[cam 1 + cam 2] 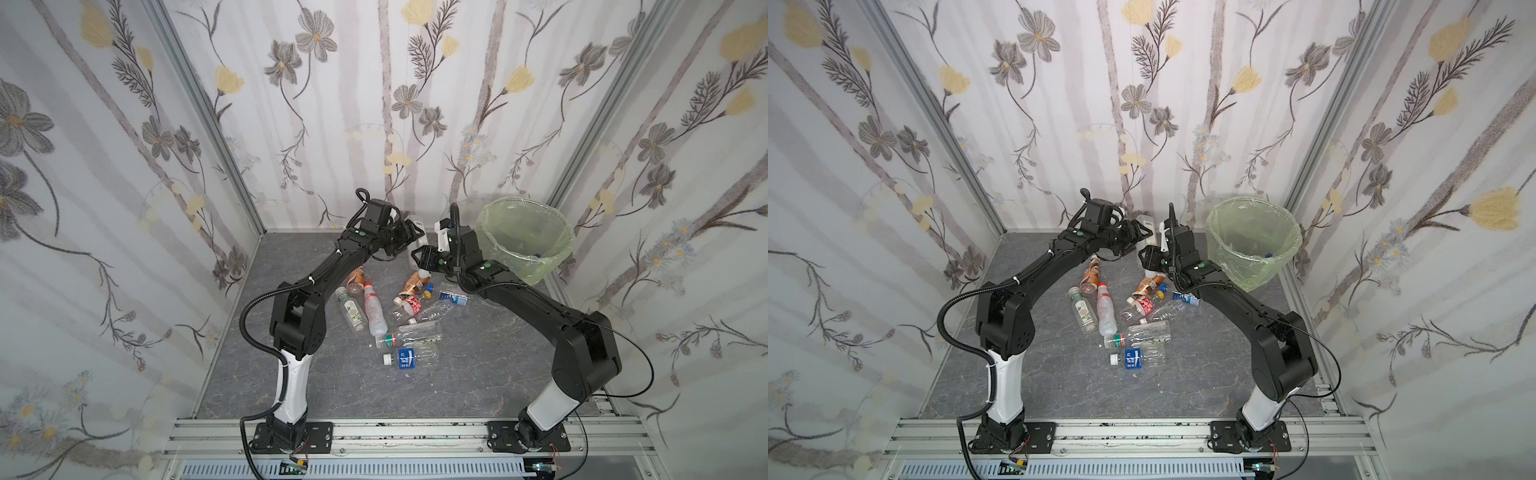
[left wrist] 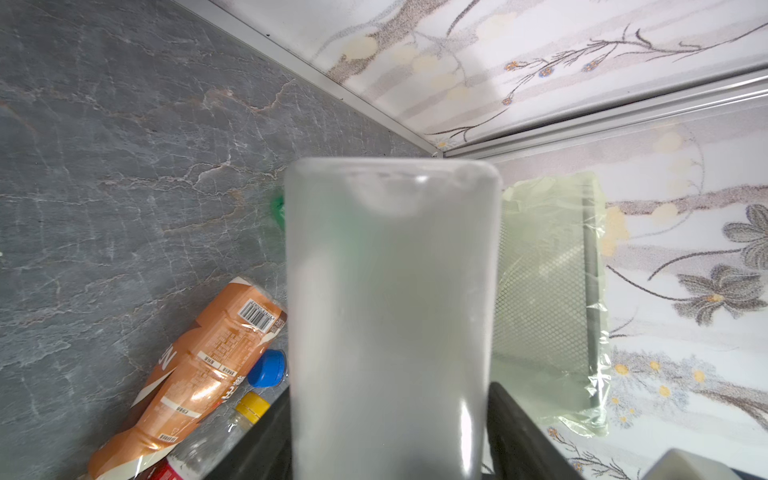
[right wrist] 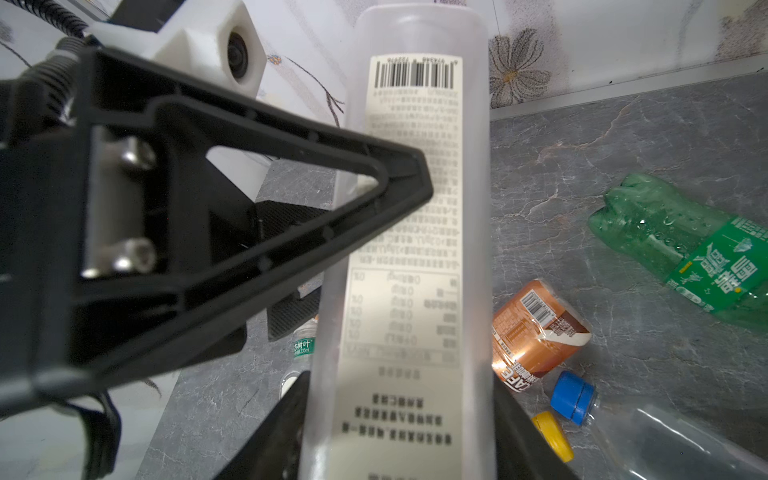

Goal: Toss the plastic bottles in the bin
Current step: 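Carry the frosted bottle over the bin with the right gripper while the left draws back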

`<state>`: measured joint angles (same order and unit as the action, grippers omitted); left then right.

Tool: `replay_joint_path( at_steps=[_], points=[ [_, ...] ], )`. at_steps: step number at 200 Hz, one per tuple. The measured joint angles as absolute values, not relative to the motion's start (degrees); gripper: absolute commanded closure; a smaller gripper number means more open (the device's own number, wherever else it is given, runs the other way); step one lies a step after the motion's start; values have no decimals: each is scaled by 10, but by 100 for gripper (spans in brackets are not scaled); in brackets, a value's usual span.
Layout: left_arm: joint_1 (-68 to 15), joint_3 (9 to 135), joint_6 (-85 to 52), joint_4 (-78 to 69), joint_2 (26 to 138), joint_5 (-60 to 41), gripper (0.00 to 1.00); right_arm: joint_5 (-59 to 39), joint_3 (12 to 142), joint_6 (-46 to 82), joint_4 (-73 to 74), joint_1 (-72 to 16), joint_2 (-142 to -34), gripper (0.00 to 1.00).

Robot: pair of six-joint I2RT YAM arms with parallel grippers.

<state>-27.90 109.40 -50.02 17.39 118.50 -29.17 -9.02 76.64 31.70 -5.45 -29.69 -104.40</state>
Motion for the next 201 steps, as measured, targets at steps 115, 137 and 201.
replay_joint_path(
  at_steps=[115,137,201],
  points=[
    [-220,1103,-496,165,1103,-287,0,-6,884,219,-217,-192,-936,54],
    [-226,1095,-484,165,1092,-281,0,40,935,197,-260,-170,-905,54],
    [-242,1075,-460,166,1081,-285,0,190,1106,141,-314,-107,-825,54]
  ],
)
